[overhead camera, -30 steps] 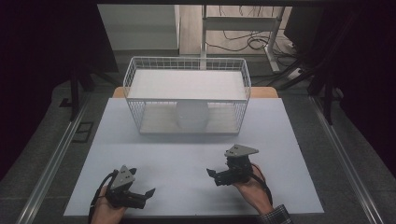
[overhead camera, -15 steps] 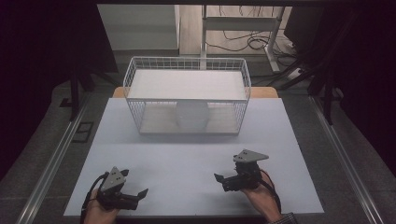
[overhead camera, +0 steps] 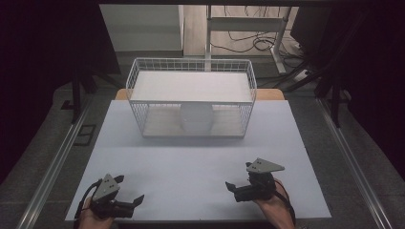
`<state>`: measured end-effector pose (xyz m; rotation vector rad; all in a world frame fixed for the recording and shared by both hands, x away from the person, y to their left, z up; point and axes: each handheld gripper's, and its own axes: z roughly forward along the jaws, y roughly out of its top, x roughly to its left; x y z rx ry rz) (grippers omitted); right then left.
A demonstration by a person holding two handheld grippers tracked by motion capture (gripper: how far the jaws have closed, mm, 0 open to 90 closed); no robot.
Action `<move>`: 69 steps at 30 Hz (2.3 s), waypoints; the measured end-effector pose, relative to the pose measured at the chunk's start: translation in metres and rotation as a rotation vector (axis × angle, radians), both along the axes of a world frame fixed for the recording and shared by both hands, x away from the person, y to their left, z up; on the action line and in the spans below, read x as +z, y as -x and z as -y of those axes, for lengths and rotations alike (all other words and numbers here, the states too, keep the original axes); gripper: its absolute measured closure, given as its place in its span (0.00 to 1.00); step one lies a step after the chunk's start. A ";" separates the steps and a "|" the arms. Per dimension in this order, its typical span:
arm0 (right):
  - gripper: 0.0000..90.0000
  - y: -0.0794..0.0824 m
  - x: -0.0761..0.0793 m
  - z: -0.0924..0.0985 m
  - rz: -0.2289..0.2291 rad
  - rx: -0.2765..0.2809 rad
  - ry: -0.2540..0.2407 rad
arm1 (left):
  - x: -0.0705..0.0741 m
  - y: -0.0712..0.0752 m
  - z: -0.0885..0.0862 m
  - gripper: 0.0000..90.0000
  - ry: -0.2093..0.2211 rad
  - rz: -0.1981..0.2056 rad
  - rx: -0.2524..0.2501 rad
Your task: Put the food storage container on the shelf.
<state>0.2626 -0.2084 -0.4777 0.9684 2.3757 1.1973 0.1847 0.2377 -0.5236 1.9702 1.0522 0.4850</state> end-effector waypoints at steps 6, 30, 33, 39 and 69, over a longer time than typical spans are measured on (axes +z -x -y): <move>0.00 0.007 0.001 0.009 0.010 -0.017 -0.005 | 0.000 0.003 -0.005 0.01 0.008 0.002 0.014; 0.00 0.027 -0.007 0.041 0.002 -0.081 0.020 | -0.002 0.011 -0.022 0.01 0.014 0.004 0.062; 0.00 0.030 -0.007 0.046 0.003 -0.094 0.021 | -0.002 0.012 -0.025 0.01 0.007 0.004 0.069; 0.00 0.033 -0.006 0.057 0.006 -0.125 0.025 | -0.002 0.015 -0.034 0.01 -0.001 0.004 0.094; 0.00 0.046 -0.006 0.118 0.044 -0.320 0.061 | -0.002 0.028 -0.070 0.01 -0.034 0.031 0.217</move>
